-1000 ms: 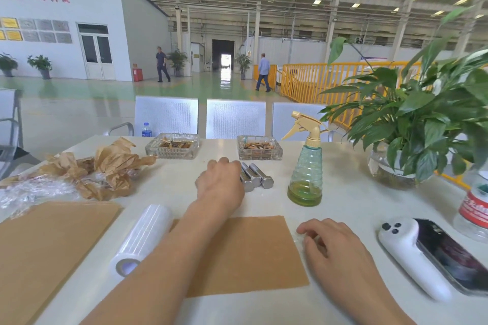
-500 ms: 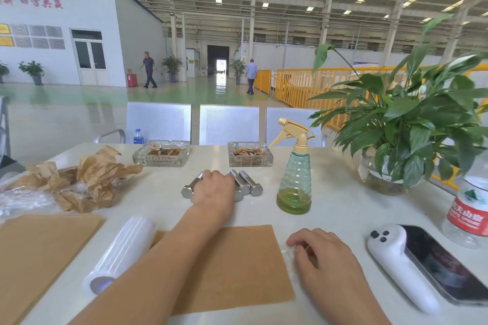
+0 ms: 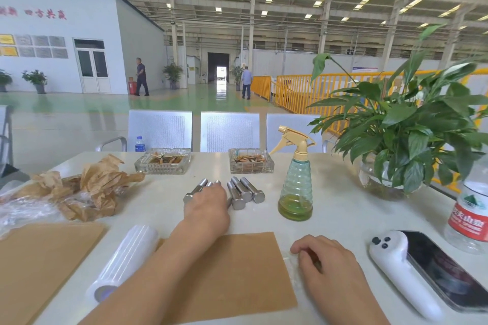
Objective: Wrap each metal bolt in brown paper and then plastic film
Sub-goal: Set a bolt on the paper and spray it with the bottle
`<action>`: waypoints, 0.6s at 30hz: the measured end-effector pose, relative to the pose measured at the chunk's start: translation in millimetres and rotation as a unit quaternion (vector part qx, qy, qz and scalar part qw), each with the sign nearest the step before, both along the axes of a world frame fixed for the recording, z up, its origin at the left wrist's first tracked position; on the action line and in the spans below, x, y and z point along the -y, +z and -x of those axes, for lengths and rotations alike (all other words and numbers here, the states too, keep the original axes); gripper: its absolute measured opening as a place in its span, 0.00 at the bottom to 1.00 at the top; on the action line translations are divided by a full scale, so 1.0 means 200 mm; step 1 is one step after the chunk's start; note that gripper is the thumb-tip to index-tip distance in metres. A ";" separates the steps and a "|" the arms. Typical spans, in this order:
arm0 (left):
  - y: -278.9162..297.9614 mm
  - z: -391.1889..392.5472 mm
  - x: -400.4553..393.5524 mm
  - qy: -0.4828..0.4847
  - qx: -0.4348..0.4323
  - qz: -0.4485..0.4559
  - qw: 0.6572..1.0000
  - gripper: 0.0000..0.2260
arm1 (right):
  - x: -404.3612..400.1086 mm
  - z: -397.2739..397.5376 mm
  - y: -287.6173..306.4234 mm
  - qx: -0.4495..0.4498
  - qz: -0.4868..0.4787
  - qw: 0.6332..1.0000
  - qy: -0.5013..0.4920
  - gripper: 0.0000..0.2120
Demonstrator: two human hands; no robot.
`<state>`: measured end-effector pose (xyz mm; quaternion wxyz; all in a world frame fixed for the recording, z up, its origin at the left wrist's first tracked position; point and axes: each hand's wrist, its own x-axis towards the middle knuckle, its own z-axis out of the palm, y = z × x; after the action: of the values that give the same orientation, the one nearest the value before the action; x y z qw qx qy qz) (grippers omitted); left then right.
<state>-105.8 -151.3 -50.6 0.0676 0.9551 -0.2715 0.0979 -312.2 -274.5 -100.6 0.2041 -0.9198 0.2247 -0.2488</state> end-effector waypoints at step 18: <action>-0.22 0.20 -0.53 -0.269 -0.028 0.136 0.953 0.13 | 0.19 -0.22 0.24 0.183 -0.202 0.958 -0.084 0.15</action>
<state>-145.2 -44.8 -94.2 0.2285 0.8305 -0.5008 0.0858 -268.9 -312.9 -52.3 0.4014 -0.7758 0.3055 -0.3790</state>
